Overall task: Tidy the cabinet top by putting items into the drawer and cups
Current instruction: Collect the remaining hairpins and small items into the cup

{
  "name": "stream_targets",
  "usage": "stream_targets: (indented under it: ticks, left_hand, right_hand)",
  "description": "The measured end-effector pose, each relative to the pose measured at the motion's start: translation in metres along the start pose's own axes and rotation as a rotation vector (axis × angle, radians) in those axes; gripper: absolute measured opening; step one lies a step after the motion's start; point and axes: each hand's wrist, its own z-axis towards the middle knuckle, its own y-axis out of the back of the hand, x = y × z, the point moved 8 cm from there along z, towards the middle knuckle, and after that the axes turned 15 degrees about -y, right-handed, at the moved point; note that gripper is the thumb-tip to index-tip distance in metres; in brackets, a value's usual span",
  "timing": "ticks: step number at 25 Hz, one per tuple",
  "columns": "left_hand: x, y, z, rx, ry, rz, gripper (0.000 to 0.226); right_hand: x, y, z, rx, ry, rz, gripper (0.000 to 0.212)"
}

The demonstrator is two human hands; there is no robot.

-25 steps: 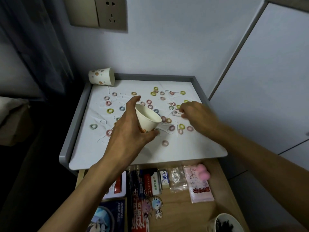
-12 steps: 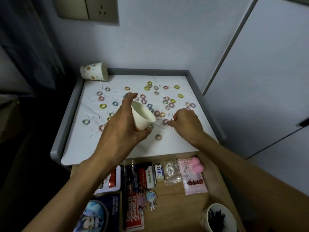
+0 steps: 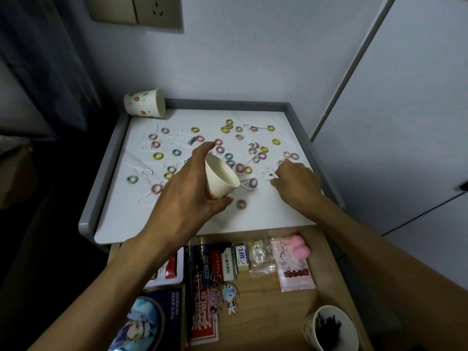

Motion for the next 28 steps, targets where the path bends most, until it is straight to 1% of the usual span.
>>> stream_targets:
  ticks: [2,4,6,8,9,11,13,15,19,23,25,28]
  left_hand:
    - [0.002,-0.001,0.000,0.004,0.011,-0.015,0.099]
    - [0.002,-0.003,0.000,0.012,0.017,-0.021,0.099]
    - [0.002,-0.005,-0.001,0.021,0.023,-0.012,0.097]
    - [0.001,-0.007,-0.001,0.024,0.037,-0.021,0.097]
    - [0.001,-0.008,0.000,0.025,0.042,-0.029,0.097]
    - [0.000,-0.011,-0.001,0.026,0.039,-0.051,0.099]
    - [-0.002,-0.013,0.000,0.034,0.028,-0.041,0.102]
    - [-0.002,-0.013,-0.001,0.045,0.029,-0.020,0.103]
    - [-0.004,-0.011,0.000,0.052,0.018,-0.020,0.103]
    - [-0.010,-0.014,0.001,0.074,-0.005,-0.042,0.104]
    - [-0.010,-0.014,0.001,0.064,-0.006,-0.067,0.101]
    - [-0.004,-0.007,0.002,0.016,0.049,-0.102,0.096]
  right_hand:
    - [-0.007,0.007,0.006,-0.018,-0.016,0.092,0.023]
    - [-0.008,0.016,0.007,-0.003,0.001,0.286,0.022]
    - [0.000,0.027,0.002,0.050,0.057,0.557,0.018]
    - [0.014,0.042,-0.009,0.121,0.180,0.771,0.013]
    - [0.025,0.048,-0.018,0.164,0.274,0.804,0.011]
    - [0.046,0.054,-0.037,0.191,0.488,0.717,0.012]
    - [0.063,0.053,-0.054,0.133,0.689,0.555,0.015]
    - [0.069,0.052,-0.063,0.091,0.791,0.514,0.016]
    - [0.068,0.061,-0.066,0.015,0.814,0.572,0.018]
    - [0.082,0.056,-0.077,0.054,0.858,0.496,0.014]
    - [0.083,0.056,-0.073,0.094,0.785,0.535,0.018]
    - [0.072,0.062,-0.060,0.043,0.577,0.696,0.019]
